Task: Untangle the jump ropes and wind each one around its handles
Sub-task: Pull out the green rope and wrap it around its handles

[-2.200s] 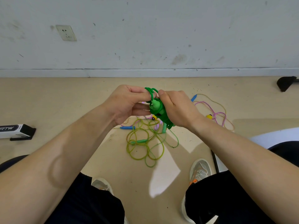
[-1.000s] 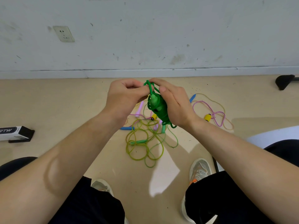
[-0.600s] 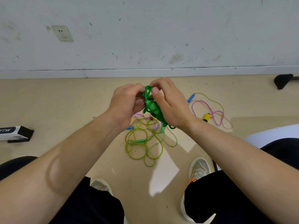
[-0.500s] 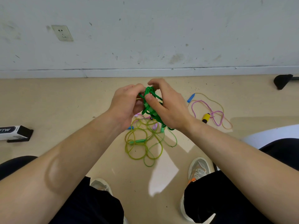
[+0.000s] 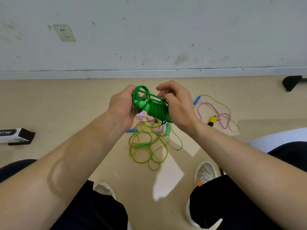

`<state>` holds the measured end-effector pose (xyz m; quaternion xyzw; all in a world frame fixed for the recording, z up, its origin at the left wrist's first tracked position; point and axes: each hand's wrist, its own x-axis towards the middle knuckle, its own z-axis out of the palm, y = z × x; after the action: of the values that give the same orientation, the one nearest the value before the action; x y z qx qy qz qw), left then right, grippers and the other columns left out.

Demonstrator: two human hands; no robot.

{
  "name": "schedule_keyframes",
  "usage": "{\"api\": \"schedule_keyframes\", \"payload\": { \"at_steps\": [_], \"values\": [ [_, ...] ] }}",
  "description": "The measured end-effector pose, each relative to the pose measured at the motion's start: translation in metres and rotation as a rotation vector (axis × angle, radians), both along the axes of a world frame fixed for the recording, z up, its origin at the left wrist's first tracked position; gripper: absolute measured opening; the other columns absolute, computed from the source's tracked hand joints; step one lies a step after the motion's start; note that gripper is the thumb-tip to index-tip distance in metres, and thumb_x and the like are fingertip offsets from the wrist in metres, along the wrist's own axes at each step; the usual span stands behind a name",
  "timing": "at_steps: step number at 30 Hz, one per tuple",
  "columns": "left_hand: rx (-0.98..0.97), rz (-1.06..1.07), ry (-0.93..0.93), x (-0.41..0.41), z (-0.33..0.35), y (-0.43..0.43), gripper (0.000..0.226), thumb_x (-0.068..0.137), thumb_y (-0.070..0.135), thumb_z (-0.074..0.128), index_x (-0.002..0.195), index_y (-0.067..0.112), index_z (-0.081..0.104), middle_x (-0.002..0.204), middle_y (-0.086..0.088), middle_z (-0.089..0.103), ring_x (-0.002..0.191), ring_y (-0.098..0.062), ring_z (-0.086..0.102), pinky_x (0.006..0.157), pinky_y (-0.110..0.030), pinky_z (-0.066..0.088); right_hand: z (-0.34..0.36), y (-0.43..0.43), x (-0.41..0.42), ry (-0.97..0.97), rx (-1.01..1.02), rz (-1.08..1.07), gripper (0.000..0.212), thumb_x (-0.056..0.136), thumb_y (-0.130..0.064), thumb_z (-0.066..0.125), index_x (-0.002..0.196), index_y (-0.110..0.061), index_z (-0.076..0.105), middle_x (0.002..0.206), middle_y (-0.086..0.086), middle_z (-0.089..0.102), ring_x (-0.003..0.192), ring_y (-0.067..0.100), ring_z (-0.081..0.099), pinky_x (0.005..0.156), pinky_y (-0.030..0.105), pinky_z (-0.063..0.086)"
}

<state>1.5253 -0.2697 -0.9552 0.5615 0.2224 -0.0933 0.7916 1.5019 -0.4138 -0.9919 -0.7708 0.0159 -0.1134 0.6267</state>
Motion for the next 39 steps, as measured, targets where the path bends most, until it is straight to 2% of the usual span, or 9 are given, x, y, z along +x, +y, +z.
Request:
{"api": "schedule_keyframes", "payload": {
  "at_steps": [5,8,12,15,19,22,27,32,39],
  "values": [
    [-0.042,0.104,-0.004,0.011,0.0,0.008,0.028,0.091,0.007,0.058,0.064,0.013,0.05,0.048,0.002,0.046,0.036,-0.013,0.047,0.047,-0.024,0.036,-0.001,0.0,-0.002,-0.02,-0.046,0.006,0.03,0.09,-0.003,0.045,0.102,-0.02,0.068,0.102,-0.005,0.068,0.095,0.005,0.061,0.085,0.024,0.048],
    [-0.059,0.152,0.002,0.019,0.003,0.017,0.027,0.09,0.009,0.058,0.066,0.014,0.05,0.048,0.004,0.047,0.036,-0.012,0.048,0.045,-0.022,0.038,0.0,-0.001,-0.006,0.001,-0.069,-0.015,0.016,0.098,-0.018,0.054,0.108,-0.025,0.064,0.107,-0.011,0.063,0.093,0.005,0.059,0.078,0.019,0.049],
    [-0.082,0.203,0.002,0.027,0.004,0.027,0.028,0.091,0.008,0.055,0.065,0.014,0.047,0.048,0.004,0.045,0.034,-0.011,0.043,0.041,-0.019,0.037,0.004,-0.001,-0.009,0.169,0.099,0.078,0.016,0.1,-0.03,0.057,0.113,-0.021,0.058,0.098,-0.001,0.062,0.071,0.026,0.067,0.06,0.041,0.054],
    [-0.087,0.225,0.0,0.031,0.0,0.031,0.026,0.091,0.007,0.055,0.067,0.015,0.048,0.054,0.003,0.045,0.038,-0.012,0.043,0.041,-0.019,0.039,0.007,0.002,-0.01,0.232,0.221,0.191,0.024,0.104,-0.026,0.05,0.119,-0.008,0.057,0.088,0.012,0.069,0.069,0.026,0.07,0.06,0.04,0.057],
    [-0.085,0.22,0.028,0.034,-0.006,0.034,0.019,0.088,0.008,0.057,0.071,0.014,0.053,0.06,0.001,0.05,0.046,-0.014,0.048,0.049,-0.022,0.046,0.009,0.004,-0.008,0.185,0.339,0.23,0.025,0.106,-0.01,0.043,0.121,0.003,0.059,0.095,0.014,0.071,0.08,0.022,0.071,0.074,0.036,0.061],
    [-0.067,0.222,0.048,0.032,-0.008,0.031,0.013,0.085,0.007,0.06,0.073,0.013,0.057,0.063,-0.002,0.054,0.051,-0.018,0.051,0.053,-0.025,0.047,0.01,0.003,-0.005,0.167,0.405,0.23,0.024,0.105,-0.006,0.043,0.12,0.0,0.061,0.097,0.014,0.072,0.082,0.021,0.071,0.077,0.03,0.059],
    [-0.004,0.257,0.047,0.025,-0.01,0.017,0.021,0.092,0.014,0.053,0.071,0.014,0.054,0.047,0.001,0.052,0.041,-0.015,0.047,0.044,-0.019,0.043,0.009,0.003,-0.005,0.19,0.535,0.216,0.029,0.104,-0.001,0.042,0.128,-0.002,0.059,0.097,0.01,0.072,0.078,0.015,0.07,0.074,0.024,0.056],
    [0.119,0.251,0.025,0.021,-0.017,0.006,0.025,0.097,0.023,0.047,0.075,0.013,0.054,0.065,-0.004,0.056,0.053,-0.019,0.053,0.061,-0.028,0.049,0.012,0.001,-0.002,0.27,0.764,0.256,0.033,0.102,-0.002,0.047,0.133,-0.003,0.056,0.099,0.006,0.071,0.078,0.016,0.068,0.072,0.024,0.056],
    [0.107,0.229,-0.054,0.018,-0.016,0.0,0.019,0.093,0.016,0.061,0.076,0.01,0.055,0.064,-0.005,0.056,0.049,-0.018,0.055,0.054,-0.029,0.054,0.009,0.0,0.002,0.339,0.96,0.236,0.041,0.101,-0.006,0.051,0.142,-0.005,0.051,0.108,0.01,0.063,0.072,0.014,0.063,0.066,0.021,0.055]
  ]
}}
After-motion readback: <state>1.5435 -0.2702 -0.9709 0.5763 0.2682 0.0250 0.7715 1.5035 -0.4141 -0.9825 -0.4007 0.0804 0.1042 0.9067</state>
